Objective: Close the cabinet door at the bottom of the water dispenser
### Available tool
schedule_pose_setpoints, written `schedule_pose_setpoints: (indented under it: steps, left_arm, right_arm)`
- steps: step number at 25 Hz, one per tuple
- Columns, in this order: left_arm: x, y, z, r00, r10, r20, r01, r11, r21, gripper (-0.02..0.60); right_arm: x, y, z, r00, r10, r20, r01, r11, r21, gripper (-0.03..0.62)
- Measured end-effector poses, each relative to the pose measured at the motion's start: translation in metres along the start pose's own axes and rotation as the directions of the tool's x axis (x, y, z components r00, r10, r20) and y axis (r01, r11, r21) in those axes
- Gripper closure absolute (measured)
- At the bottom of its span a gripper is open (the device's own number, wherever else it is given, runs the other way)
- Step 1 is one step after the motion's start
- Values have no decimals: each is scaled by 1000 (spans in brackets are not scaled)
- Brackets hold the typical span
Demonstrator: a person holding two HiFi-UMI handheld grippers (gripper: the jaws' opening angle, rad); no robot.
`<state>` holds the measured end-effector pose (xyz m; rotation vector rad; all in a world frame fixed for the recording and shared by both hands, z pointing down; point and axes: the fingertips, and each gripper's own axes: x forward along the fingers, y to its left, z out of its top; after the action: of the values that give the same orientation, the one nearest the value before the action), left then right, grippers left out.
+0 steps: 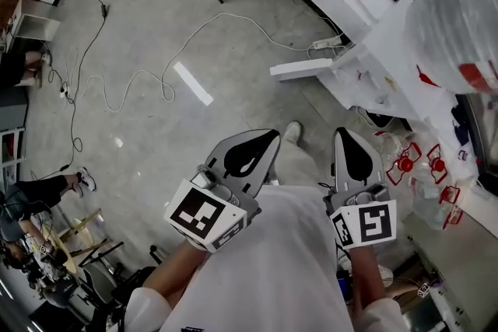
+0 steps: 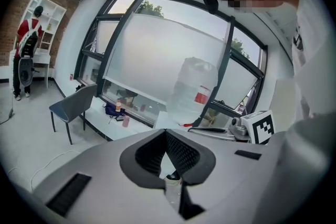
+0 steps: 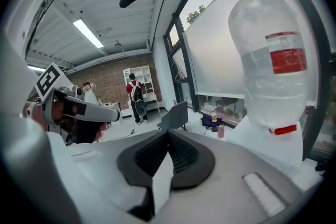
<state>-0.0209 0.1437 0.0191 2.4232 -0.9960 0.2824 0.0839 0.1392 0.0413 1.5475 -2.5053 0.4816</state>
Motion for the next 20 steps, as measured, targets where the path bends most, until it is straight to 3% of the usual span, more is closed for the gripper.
schedule_pose_setpoints:
  steps: [8,20]
  left_arm:
    - [55,35,14,997,75,-13,-76,997,-28,575]
    - [87,89,-5,996,74,-48,-77,995,-66,575]
  right_arm:
    - [63,-49,-7,998,44,-53,-45,999,-17,585]
    - [124,-62,-55,992,15,-128,-14,1000,7,585]
